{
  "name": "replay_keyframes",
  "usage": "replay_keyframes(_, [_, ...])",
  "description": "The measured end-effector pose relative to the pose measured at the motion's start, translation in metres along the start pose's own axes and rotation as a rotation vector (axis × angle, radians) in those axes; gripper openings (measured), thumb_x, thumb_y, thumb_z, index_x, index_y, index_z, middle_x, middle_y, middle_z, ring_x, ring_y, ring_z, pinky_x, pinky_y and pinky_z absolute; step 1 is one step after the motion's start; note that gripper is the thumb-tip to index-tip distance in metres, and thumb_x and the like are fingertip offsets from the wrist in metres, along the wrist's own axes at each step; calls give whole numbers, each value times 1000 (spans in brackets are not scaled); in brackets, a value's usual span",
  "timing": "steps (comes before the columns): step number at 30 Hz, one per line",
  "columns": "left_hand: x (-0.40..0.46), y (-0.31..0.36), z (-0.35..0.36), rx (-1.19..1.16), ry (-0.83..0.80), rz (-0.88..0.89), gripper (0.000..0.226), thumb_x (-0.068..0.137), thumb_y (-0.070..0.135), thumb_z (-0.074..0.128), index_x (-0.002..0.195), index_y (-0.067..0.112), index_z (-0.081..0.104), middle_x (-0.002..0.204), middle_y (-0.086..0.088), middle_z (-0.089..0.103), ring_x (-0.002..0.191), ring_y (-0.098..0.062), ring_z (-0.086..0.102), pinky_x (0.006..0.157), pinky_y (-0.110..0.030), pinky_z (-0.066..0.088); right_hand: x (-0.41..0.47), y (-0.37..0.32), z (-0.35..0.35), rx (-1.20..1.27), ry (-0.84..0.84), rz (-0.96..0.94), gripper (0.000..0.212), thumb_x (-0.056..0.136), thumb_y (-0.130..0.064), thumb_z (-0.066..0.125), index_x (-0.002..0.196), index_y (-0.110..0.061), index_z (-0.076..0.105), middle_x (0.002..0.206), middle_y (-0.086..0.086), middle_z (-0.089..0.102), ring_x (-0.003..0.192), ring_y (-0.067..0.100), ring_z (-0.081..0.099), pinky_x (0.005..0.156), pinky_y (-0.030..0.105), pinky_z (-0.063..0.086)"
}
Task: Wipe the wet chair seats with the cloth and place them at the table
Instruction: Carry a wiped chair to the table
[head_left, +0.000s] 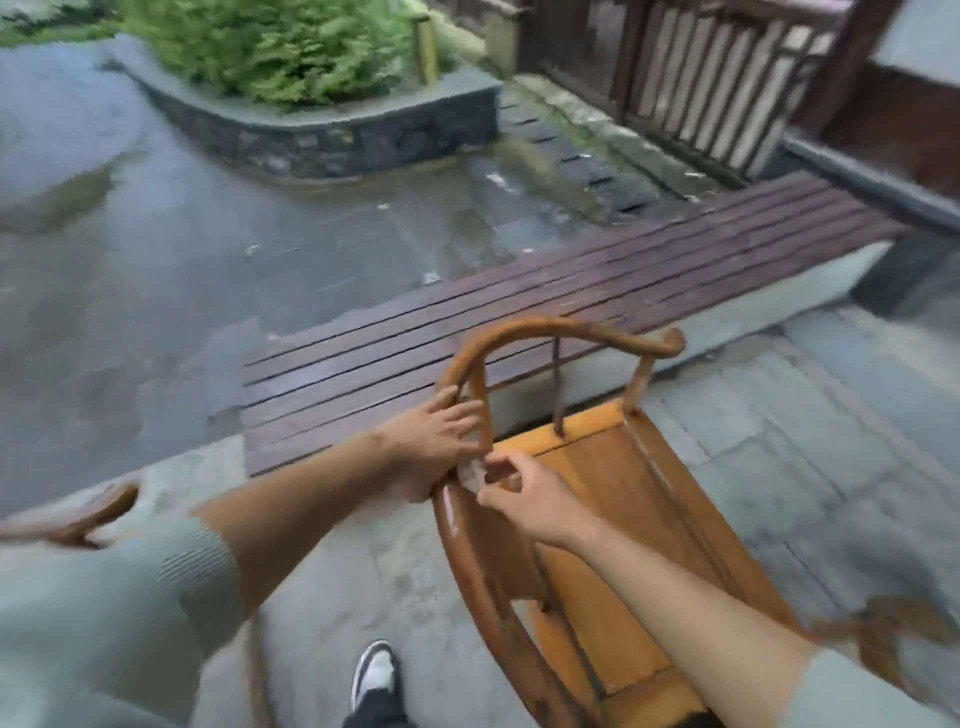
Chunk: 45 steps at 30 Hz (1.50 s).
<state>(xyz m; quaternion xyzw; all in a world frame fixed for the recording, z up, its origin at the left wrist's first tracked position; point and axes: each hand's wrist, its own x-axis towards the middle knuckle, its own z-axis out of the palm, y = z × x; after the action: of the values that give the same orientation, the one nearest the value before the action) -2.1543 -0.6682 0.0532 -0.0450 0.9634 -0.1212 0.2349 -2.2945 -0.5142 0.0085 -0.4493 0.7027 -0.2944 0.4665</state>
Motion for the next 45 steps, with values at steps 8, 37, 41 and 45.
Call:
replay_keyframes(8, [43,-57,0,104,-21,609,28,71,30,57,98,25,56,88,-1,65,87,-28,59,82,-38,51,-27,-17,42,128,277,363,32,98,-47,65,118,-22,68,118,-1,68,108,16,63,95,31,49])
replay_keyframes(37, [68,-75,39,96,304,859,10,83,33,43,88,25,41,75,-1,64,61,-28,53,58,-36,44,-102,-46,111,-446,357,967,42,68,-61,69,63,-21,57,67,-2,56,56,17,55,48,28,41])
replay_keyframes(41, [68,-73,45,117,414,822,15,78,36,44,89,25,43,71,2,62,62,-27,57,57,-35,38,-104,-37,112,-428,378,928,42,63,-61,67,61,-21,56,62,-4,56,53,17,55,43,32,40])
replay_keyframes(45, [69,-73,49,100,514,828,16,78,38,48,87,24,47,69,2,63,60,-27,59,55,-33,36,-103,-36,114,-437,397,911,45,62,-61,68,64,-17,58,60,-2,59,55,21,61,48,37,47])
